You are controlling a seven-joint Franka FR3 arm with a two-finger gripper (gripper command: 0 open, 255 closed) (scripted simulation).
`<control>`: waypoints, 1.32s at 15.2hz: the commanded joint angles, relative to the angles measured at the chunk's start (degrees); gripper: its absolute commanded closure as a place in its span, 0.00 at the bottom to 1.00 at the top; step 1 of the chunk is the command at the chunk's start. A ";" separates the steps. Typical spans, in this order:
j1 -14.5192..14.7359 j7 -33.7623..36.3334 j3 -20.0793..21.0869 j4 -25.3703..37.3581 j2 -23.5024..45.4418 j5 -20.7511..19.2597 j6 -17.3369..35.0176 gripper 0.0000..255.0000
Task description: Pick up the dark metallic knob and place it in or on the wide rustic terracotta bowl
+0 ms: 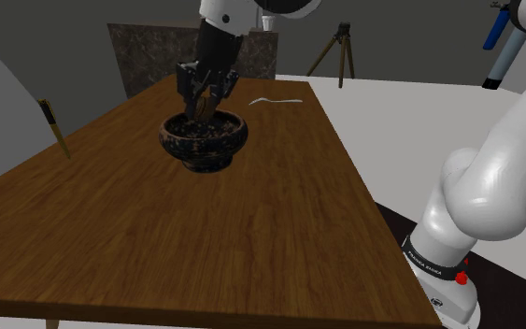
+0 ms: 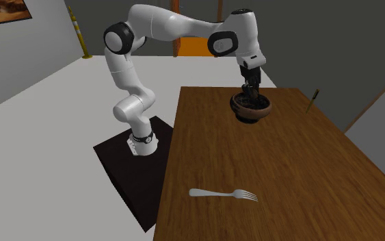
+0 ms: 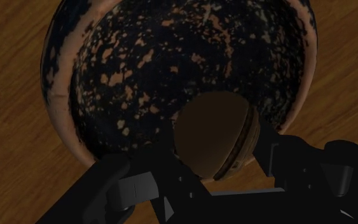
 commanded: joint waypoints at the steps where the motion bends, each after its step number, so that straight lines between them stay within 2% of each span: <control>1: 0.01 -0.10 -0.01 -0.58 -0.01 0.05 0.59 1.00; 7: 0.01 -0.10 0.00 -0.57 -0.01 0.05 0.59 1.00; 8: 0.01 -0.10 0.00 -0.57 -0.01 0.05 0.59 0.00; 13: 0.01 -0.10 0.00 -0.57 -0.01 0.05 0.59 0.00; 17: -0.22 -0.54 -0.92 3.68 -2.62 0.65 -6.26 0.00; 20: -0.21 -0.54 -0.93 3.68 -2.62 0.65 -6.26 0.00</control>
